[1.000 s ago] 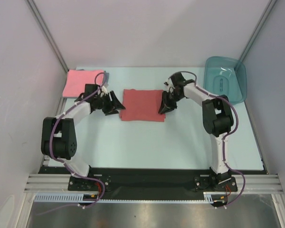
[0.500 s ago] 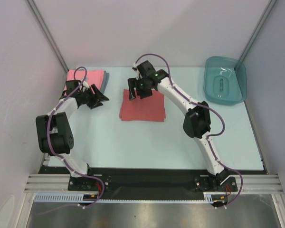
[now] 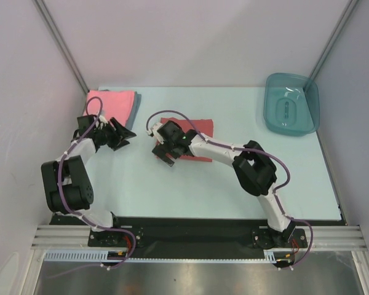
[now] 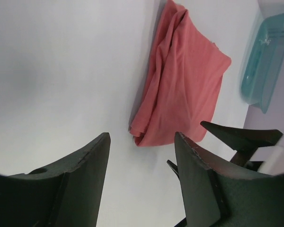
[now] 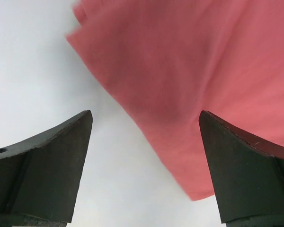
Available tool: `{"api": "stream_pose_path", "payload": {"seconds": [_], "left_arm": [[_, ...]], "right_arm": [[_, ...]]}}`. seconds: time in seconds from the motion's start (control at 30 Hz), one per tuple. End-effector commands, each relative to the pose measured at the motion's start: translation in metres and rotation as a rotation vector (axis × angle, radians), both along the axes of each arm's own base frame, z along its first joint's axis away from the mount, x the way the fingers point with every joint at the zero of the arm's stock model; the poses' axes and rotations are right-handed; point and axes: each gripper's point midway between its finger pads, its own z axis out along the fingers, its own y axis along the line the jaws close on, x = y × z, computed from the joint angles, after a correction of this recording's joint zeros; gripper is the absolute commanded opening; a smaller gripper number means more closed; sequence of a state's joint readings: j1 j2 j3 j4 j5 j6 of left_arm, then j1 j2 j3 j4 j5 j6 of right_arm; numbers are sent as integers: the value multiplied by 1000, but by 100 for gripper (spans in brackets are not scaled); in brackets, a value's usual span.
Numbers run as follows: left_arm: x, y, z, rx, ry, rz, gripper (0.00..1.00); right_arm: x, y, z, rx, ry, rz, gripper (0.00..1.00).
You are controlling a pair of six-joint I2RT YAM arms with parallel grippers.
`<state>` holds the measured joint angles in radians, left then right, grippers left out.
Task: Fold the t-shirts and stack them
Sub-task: Neatly place the folded tshirt to the corner
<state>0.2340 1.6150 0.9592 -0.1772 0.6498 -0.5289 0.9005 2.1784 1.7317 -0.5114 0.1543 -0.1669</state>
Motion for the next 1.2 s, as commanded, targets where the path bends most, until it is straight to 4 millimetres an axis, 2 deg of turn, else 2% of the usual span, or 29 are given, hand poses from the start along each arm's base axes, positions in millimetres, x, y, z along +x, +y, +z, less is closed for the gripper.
{"api": "stream_pose_path", "payload": {"seconds": [0.0,0.03,0.2,0.37,0.43,0.47,0.57,0.6,0.63,0.7,0.83,0.9,1.07,1.1,1.17], "left_arm": [[1,-1,36,-34,-135,0,63],[3,0,40,-38,-156,6,63],[0,-1,57,-52,-215,6,63],[-1,7,68,-54,-237,38,63],[-1,11,73,-56,-259,58,63],[0,13,76,-61,-276,63,64],[-2,11,75,-89,-266,64,63],[-2,11,75,-91,-271,63,64],[-2,11,73,-90,-270,63,63],[-4,11,67,-88,-260,58,63],[-14,13,54,-104,-244,74,63],[-19,12,43,-122,-221,86,63],[-23,6,31,-160,-207,71,63],[-23,6,29,-157,-203,67,63],[-23,8,28,-155,-203,67,63]], "right_arm": [[22,31,82,88,-277,138,100],[10,38,77,73,-284,196,100],[-6,47,74,44,-286,311,100],[-15,52,48,-28,-319,385,100],[-14,59,47,-25,-367,418,100],[-21,59,38,-44,-375,442,100],[-26,70,40,-62,-473,508,100],[-36,71,27,-79,-475,545,100],[-29,76,32,-72,-536,526,100],[-33,78,16,-96,-517,542,99],[-28,79,-3,-134,-550,543,96],[-21,75,-10,-177,-576,548,93],[-7,58,-26,-231,-555,538,84],[-6,57,-26,-224,-547,529,80],[-11,56,-27,-212,-522,540,80]]}}
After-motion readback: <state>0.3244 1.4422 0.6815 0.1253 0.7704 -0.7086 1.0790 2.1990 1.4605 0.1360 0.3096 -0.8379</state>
